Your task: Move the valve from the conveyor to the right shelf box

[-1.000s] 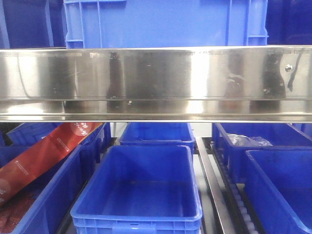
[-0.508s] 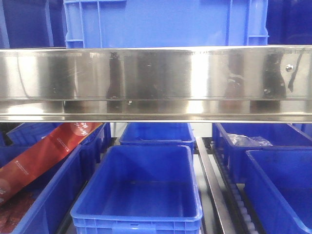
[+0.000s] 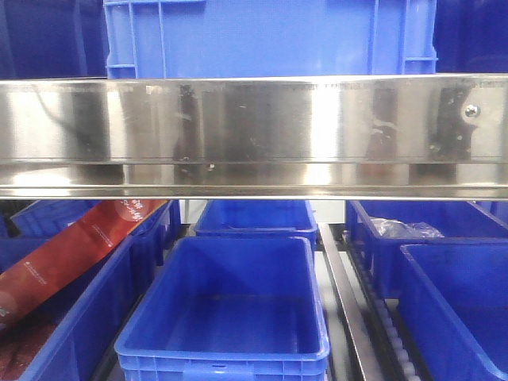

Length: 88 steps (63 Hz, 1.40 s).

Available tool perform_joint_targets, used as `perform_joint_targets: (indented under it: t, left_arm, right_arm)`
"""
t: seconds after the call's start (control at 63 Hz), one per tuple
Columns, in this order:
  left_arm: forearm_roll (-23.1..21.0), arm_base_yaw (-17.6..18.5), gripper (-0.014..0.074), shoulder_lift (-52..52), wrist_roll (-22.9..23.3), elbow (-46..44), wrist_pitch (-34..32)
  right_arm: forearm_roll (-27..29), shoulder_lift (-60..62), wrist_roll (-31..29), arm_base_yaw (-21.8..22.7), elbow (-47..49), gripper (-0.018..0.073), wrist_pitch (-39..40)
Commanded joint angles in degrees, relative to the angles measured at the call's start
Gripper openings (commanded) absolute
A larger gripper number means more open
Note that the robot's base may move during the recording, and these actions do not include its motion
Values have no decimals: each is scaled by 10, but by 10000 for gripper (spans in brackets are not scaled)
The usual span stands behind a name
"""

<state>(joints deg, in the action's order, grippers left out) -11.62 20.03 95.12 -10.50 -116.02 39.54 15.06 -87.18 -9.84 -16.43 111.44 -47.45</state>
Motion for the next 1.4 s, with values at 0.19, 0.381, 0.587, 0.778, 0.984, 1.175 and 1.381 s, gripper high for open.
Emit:
perform_joint_targets:
  t: [0.19, 0.381, 0.587, 0.778, 0.984, 1.175, 1.381]
  left_arm:
    - [-4, 16, -111, 94, -1, -35, -20]
    - [-14, 16, -111, 141, -1, -35, -11]
    - [-27, 16, -111, 168, -1, -35, -11]
    - [-27, 16, 136, 172, -1, -35, 4]
    - [-27, 16, 624, 170, 1, -37, 11]
    - [-27, 16, 486, 142, 1, -39, 16]
    - [-8, 13, 307, 72, 1, -39, 27]
  right_arm:
    - [7, -88, -4, -28, 12, -154, 51]
    - [21, -145, -4, -28, 12, -154, 46]
    - [24, -183, -4, -28, 12, -129, 28]
    - [28, -190, -4, -28, 12, 159, 10]
    - [32, -182, -4, -28, 12, 503, 9]
    - [35, -153, -4, -28, 20, 549, 10]
    - [35, -91, -4, -27, 33, 389, 9]
